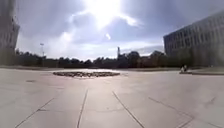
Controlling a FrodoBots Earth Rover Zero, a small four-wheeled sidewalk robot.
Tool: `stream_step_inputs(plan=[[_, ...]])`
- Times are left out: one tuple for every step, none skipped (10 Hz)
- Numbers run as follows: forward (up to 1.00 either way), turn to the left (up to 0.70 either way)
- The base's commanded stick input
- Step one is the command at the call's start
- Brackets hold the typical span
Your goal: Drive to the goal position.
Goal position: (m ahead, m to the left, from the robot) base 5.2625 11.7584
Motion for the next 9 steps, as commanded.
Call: stream_step_inputs(plan=[[0.5, 0.07], [0.5, 0.33], [0.5, 0.5], [0.5, 0.5], [0.5, 0.5], [0.5, 0.5], [0.5, 0.5], [0.5, 0.5], [0.5, 0.5]])
